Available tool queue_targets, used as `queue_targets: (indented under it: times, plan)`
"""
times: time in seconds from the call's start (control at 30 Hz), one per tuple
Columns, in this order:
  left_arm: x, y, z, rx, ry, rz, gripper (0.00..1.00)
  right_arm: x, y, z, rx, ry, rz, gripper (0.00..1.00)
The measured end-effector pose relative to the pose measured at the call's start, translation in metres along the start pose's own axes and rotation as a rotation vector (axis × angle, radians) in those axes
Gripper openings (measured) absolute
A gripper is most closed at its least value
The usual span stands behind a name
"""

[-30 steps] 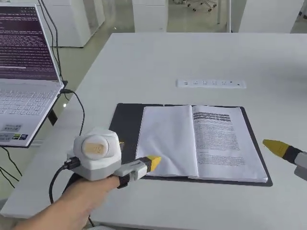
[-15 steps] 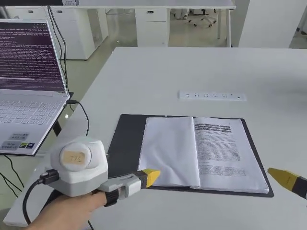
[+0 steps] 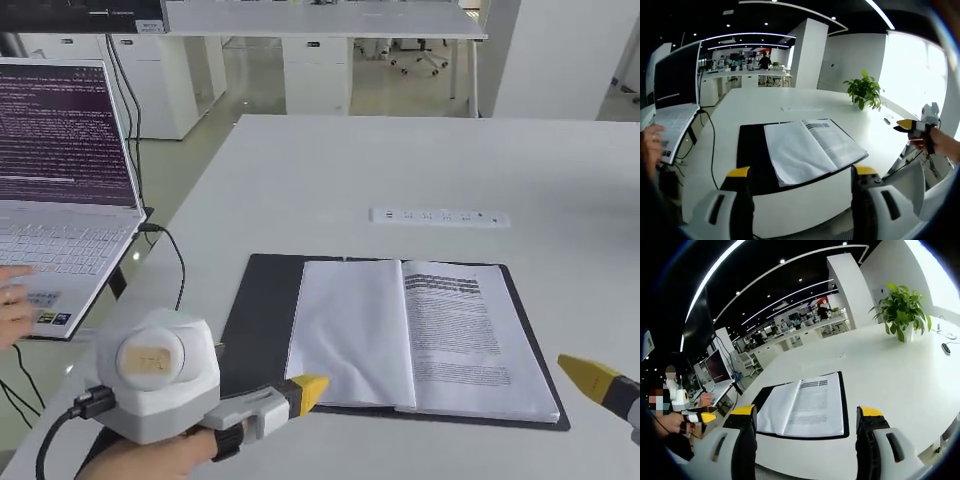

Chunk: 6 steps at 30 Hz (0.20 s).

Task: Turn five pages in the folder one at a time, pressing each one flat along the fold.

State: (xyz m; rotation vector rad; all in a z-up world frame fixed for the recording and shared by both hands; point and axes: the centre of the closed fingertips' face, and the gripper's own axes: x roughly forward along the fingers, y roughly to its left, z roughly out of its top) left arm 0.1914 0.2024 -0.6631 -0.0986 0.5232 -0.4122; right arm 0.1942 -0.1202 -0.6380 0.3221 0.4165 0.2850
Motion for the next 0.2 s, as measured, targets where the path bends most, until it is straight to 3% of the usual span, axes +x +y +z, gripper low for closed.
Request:
queue_targets:
  times: [0.2]
  plan:
    - [0.0008,-0.0026,0.0020,-0.010,-0.009,-0.004,0.80,0.0027,-0.0006,-0.0012,0.001,-0.004,0.004,0.82]
